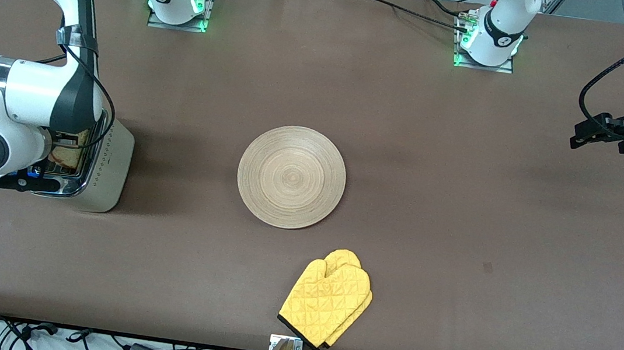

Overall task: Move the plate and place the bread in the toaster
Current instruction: 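Open the right gripper and lift it off the bread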

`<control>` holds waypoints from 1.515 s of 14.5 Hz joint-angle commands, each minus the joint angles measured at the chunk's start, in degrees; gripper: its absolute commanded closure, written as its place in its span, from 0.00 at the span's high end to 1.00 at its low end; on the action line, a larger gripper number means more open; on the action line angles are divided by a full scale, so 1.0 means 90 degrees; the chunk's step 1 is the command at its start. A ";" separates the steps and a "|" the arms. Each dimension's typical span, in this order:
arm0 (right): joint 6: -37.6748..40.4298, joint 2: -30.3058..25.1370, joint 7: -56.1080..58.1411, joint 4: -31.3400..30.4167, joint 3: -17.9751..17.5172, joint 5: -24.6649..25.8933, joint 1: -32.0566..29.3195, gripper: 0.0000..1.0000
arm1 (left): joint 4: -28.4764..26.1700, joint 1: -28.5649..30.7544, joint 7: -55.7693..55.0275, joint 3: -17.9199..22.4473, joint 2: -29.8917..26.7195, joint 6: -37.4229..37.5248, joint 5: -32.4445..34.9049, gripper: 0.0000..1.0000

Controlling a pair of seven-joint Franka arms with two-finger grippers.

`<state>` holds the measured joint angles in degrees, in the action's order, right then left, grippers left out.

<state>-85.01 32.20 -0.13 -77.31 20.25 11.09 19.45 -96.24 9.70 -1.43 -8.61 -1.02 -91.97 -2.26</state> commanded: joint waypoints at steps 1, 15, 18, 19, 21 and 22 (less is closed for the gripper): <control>-0.0037 -0.0169 -0.0181 0.0073 0.0006 -0.0227 0.0036 1.00 | 0.0049 -0.0014 0.0012 -0.0020 -0.0013 0.0072 0.0085 1.00; -0.0037 -0.1009 -0.0034 0.1080 0.0065 -0.1584 -0.0306 1.00 | 0.0049 -0.0004 0.0032 -0.0020 -0.0013 0.0072 0.0075 1.00; -0.0115 -0.1019 -0.0064 0.1080 0.0065 -0.1623 -0.0325 1.00 | 0.0049 -0.0004 0.0032 -0.0020 -0.0013 0.0072 0.0075 1.00; -0.0193 -0.1019 -0.0064 0.1089 0.0075 -0.1788 -0.0344 1.00 | 0.0049 -0.0004 0.0032 -0.0020 -0.0013 0.0072 0.0075 1.00; -0.0281 -0.1135 -0.0044 0.1090 -0.0061 -0.2120 -0.0713 1.00 | 0.0049 -0.0004 0.0032 -0.0020 -0.0013 0.0072 0.0075 1.00; -0.0310 -0.1214 -0.0054 0.1070 -0.0284 -0.2170 -0.0938 1.00 | 0.0049 0.0006 0.0032 -0.0020 -0.0013 0.0072 0.0075 1.00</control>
<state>-87.39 22.87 -0.85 -68.05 20.77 -6.08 15.34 -96.24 9.70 -1.42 -8.61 -1.02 -91.97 -2.26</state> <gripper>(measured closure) 0.000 0.000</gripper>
